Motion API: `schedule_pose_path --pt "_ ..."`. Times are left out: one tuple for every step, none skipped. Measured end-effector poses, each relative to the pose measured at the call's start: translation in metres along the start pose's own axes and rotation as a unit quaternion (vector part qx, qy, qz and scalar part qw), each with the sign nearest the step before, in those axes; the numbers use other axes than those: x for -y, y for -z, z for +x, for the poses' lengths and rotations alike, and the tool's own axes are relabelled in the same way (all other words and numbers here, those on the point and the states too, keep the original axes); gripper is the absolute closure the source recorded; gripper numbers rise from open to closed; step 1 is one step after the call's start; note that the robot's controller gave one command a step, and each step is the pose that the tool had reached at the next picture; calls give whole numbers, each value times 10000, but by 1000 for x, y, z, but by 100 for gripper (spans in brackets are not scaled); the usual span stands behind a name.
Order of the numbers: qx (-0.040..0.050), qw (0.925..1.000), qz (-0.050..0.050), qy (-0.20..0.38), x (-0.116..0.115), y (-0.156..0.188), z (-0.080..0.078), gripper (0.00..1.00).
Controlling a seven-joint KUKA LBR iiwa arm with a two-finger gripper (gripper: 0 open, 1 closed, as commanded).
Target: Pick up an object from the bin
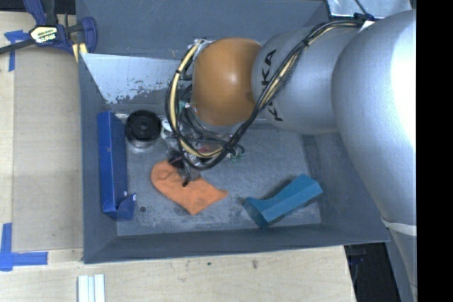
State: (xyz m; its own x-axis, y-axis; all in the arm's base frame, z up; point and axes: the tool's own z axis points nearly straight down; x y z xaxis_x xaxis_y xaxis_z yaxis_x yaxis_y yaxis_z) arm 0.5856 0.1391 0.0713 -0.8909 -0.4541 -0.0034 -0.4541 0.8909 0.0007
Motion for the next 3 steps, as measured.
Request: schedule_pose_path --pt "-24 10000 -2 80 -9 45 -5 100" --pt "-14 10000 -5 47 19 81 22 100" --pt "-26 9999 8 169 8 145 -7 100"
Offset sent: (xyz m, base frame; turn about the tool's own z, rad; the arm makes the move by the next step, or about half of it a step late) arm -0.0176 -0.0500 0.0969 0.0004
